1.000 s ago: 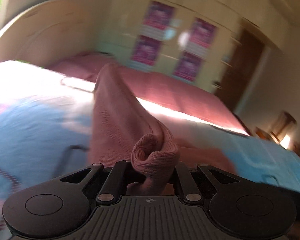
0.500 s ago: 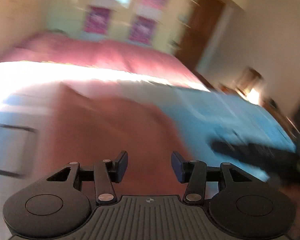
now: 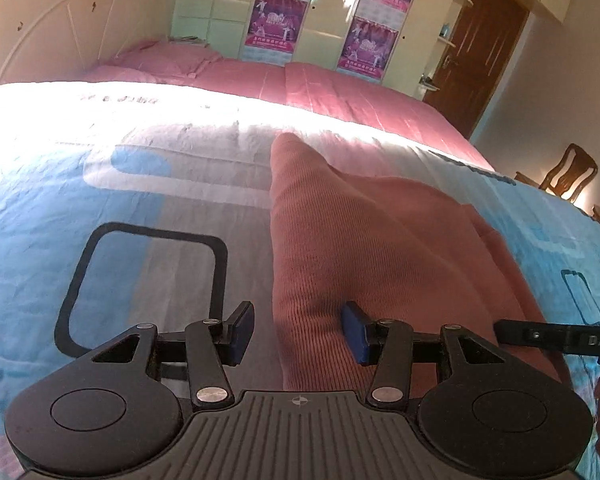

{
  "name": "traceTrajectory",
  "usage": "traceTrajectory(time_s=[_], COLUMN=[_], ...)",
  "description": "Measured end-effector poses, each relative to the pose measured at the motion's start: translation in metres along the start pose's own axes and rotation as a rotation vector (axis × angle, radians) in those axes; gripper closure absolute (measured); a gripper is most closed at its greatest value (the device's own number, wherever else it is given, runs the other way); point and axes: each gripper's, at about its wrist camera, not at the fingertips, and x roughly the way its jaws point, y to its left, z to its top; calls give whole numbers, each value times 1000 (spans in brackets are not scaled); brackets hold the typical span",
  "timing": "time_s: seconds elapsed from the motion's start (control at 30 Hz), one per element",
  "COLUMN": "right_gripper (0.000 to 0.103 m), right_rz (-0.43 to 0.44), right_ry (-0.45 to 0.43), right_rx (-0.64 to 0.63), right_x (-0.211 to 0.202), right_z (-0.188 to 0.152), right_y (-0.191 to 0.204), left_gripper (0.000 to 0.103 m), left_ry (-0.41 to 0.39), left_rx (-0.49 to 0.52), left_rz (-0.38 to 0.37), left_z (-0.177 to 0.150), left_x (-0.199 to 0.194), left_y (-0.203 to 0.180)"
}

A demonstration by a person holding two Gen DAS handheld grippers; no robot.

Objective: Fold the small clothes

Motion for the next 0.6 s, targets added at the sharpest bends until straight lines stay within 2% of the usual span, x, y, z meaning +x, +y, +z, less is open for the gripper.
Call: traceTrajectory(time_s=[0.03, 0.1, 0.17, 0.2, 0.27, 0.33, 0.4, 0.43, 0.5, 0.57, 0.6], right_gripper=[91, 92, 93, 93, 93, 93, 93, 93, 93, 89, 82], right_rz=[-12, -40, -92, -101, -118, -152, -206, -227, -218, -188, -173], right_ry=[6, -10, -63, -99, -163, -205, -201, -164, -86, -84, -93], right_rx=[-35, -110, -209, -234, -264, -283, -271, -239, -142, -107, -88], right_x=[0, -5, -18, -29, -51, -73, -77, -69, -51, -49, -51], right_z=[1, 1, -1, -1, 1, -3, -10, -15, -22, -24, -23], right_y=[6, 21, 39, 44, 49, 46, 31, 16, -11, -16, -18], left_gripper=[56, 56, 56, 56, 63, 64, 64, 64, 64, 64, 64], left_ry=[-12, -92, -141, -137, -110, -67, 2, 18, 20, 17, 7], left_rx=[8, 40, 78, 95, 141, 165, 192, 207, 234, 229, 225], left_rz=[-1, -2, -59, -79, -136, -176, -188, -182, -165, -168, -172], left_z=[6, 8, 13, 15, 19, 19, 11, 6, -1, 2, 6], left_x=[14, 9, -1, -3, -2, 6, 18, 24, 25, 17, 13], left_y=[5, 0, -9, -14, -26, -37, -49, -54, -61, -60, -58])
